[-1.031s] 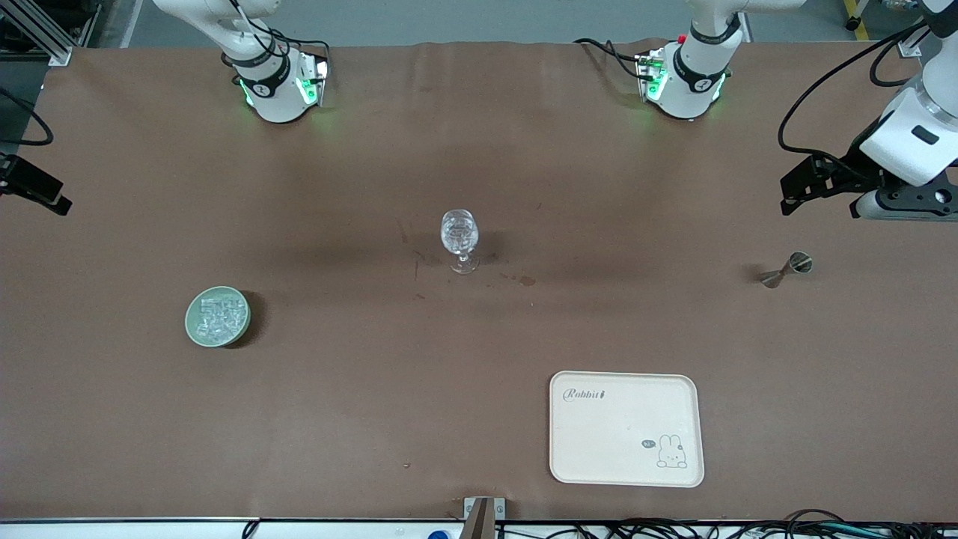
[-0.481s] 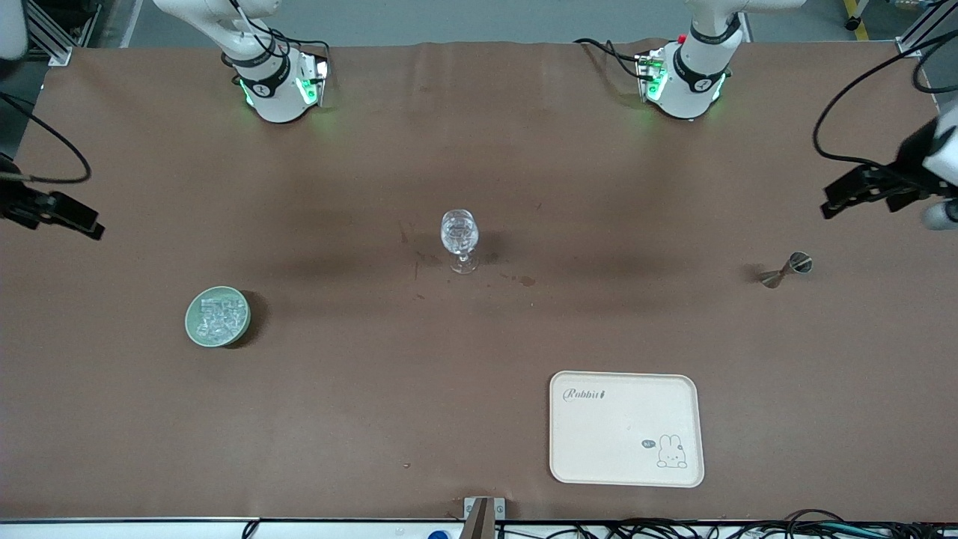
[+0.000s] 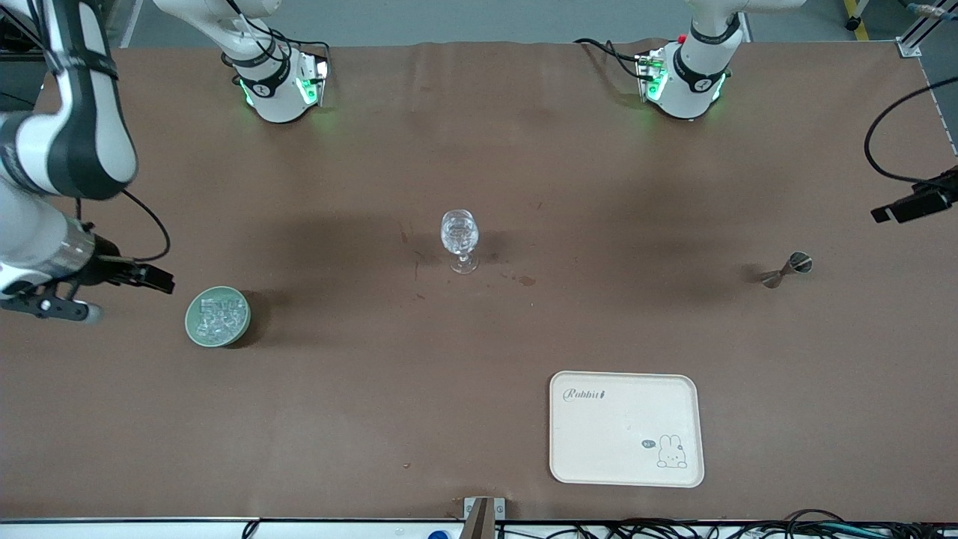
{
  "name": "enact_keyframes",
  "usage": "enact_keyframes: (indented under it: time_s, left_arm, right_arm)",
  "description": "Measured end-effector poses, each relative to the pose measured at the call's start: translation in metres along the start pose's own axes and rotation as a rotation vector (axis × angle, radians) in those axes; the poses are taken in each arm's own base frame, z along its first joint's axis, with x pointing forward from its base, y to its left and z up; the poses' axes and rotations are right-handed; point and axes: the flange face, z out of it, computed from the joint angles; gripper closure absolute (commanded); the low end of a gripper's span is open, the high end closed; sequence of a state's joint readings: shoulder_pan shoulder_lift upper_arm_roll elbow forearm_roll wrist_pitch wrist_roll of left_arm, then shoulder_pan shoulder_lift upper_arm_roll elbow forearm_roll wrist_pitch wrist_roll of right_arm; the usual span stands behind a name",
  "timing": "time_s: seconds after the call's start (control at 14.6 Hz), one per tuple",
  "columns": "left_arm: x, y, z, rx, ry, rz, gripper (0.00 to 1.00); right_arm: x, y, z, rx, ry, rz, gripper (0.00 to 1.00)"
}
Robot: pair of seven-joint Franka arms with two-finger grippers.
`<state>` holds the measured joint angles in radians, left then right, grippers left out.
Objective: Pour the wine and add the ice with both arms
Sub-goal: 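Reach the right gripper into the ice bowl while the left gripper nears the jigger, then grasp ice cubes with the right gripper while the left gripper grasps the jigger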
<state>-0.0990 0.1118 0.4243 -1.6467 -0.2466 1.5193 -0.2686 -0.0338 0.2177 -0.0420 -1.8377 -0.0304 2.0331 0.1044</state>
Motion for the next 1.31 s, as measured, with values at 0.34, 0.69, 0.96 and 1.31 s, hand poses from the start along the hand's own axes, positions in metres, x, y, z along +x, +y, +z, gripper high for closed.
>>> enact_keyframes:
  time_s: [0.34, 0.69, 0.96, 1.31]
  left_arm:
    - [0.072, -0.087, 0.055, -0.173, -0.120, -0.341, 0.00]
    - [0.132, -0.157, 0.124, -0.300, -0.190, -0.594, 0.00]
    - [0.155, -0.176, 0.187, -0.356, -0.281, -0.691, 0.00]
    - [0.162, -0.211, 0.267, -0.474, -0.453, -0.826, 0.00]
  right_arm:
    - [0.004, -0.005, 0.082, 0.000, 0.013, -0.008, 0.20]
    - [0.002, -0.006, 0.129, 0.000, 0.010, -0.024, 0.32]
    - [-0.001, -0.007, 0.159, 0.001, 0.023, -0.028, 0.38]
    - [-0.004, -0.009, 0.188, 0.001, 0.020, -0.032, 0.41]
